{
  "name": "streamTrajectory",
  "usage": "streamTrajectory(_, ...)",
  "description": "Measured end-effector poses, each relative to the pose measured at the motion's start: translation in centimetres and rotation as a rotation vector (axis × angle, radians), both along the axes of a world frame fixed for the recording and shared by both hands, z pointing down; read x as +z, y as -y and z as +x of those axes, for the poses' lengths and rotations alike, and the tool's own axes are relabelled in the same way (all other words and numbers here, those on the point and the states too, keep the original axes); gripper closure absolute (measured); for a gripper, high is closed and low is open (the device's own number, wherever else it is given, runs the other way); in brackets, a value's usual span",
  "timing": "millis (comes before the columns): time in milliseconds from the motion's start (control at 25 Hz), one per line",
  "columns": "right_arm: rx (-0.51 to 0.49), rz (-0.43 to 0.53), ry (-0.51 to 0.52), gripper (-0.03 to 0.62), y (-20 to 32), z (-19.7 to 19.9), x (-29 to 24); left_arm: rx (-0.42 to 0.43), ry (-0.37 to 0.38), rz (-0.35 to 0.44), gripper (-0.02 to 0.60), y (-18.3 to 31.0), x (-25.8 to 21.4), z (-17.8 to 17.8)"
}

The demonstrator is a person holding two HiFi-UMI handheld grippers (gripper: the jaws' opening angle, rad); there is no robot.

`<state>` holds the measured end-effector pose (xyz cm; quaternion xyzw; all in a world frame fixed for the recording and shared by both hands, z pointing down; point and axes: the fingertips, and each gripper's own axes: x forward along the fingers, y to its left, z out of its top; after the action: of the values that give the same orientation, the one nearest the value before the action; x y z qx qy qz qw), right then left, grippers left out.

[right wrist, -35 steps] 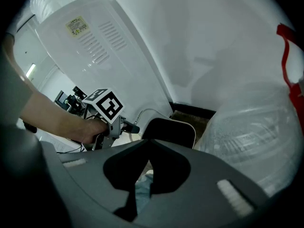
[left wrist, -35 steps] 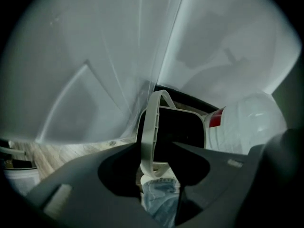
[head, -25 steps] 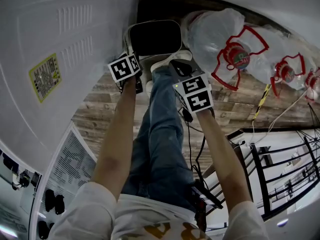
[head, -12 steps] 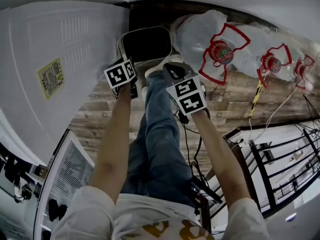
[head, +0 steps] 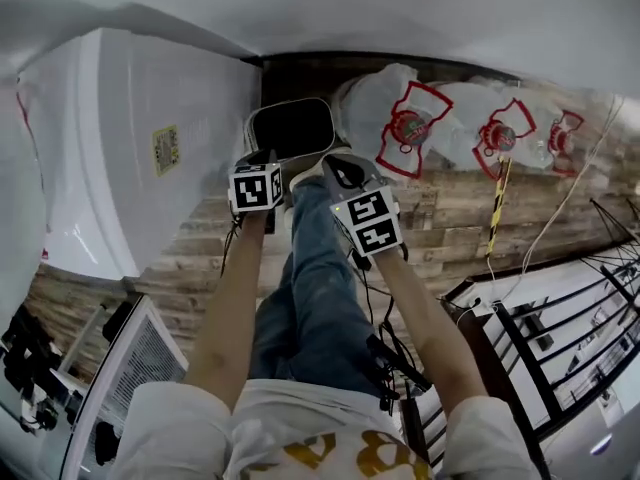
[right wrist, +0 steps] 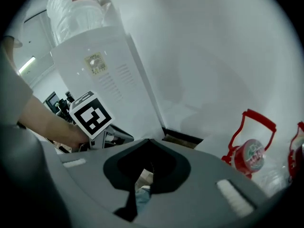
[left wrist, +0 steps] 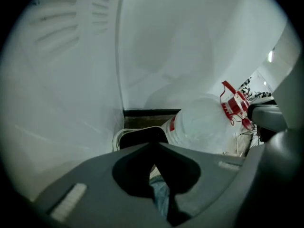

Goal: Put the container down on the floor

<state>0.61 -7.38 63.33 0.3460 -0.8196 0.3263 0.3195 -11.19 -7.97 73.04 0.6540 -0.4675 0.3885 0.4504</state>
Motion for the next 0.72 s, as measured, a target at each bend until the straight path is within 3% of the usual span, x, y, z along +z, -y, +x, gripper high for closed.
streamTrajectory(200, 0.018, 0.063, -0.031, 0.566, 1.3, 0.3, -4.2, 0.036, -0.075, 0.05, 0.581, 2.0, -5.6, 1.1)
streamTrajectory(360, 0.049, 0.086, -0.065, 0.566, 1.9, 1.1, -7.0, 0.127, -0.101, 0.066, 0.581, 2.7, -9.4, 2.2)
streamTrajectory(600, 0.053, 0.112, -0.101, 0.566, 0.4, 2.2, -11.9, 0.156, -0.101, 0.131, 0.581, 2.5, -16.3, 2.1)
streamTrajectory(720, 0.108, 0.139, -0.098, 0.566, 0.5, 3.4, -14.4, 0.148, -0.119, 0.162, 0.581, 2.6, -19.1, 1.9)
